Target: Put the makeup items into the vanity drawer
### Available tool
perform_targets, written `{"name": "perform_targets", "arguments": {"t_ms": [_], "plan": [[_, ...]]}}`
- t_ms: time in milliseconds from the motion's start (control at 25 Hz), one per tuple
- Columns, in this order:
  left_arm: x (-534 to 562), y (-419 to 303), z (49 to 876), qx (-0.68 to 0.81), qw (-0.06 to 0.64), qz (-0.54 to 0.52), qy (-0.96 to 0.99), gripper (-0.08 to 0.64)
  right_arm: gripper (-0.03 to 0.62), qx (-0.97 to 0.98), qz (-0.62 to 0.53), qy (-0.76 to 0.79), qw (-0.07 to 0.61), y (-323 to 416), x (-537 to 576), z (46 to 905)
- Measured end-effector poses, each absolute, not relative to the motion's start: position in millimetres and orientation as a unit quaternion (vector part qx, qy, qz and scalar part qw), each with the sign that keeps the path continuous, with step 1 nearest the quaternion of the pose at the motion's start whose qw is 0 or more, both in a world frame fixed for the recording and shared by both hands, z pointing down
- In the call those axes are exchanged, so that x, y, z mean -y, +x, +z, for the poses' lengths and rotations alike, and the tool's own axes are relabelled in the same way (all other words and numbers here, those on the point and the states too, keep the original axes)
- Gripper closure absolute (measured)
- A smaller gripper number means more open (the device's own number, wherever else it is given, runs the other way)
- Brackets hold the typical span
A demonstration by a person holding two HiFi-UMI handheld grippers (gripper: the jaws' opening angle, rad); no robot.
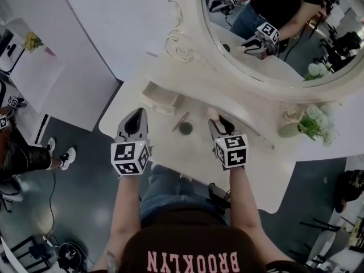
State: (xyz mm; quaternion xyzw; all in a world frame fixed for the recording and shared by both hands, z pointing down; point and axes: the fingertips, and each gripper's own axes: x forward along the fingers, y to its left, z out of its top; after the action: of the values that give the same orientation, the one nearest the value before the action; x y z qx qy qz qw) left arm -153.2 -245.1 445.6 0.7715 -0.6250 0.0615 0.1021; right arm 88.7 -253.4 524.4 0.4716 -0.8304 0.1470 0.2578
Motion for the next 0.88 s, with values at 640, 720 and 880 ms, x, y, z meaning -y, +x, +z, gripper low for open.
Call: {"name": "perform_targets", "arguments": {"t_ms": [640, 720, 880], "plan": [[284, -285, 438, 0.647, 0.1, 0.064, 0.753, 0.554, 0.462, 0.849, 0.138, 0.441, 0.257, -50, 304, 519], [285, -302, 438, 0.655, 0.104, 0.061, 0.746, 0.554, 0.459, 0.852, 0.136, 0.434, 0.26, -64, 308, 520], [290, -325, 440, 0.667, 0.108, 0.057, 0.735, 0.554, 0.459, 0.856, 0.133, 0.422, 0.266, -87, 320, 524]]}}
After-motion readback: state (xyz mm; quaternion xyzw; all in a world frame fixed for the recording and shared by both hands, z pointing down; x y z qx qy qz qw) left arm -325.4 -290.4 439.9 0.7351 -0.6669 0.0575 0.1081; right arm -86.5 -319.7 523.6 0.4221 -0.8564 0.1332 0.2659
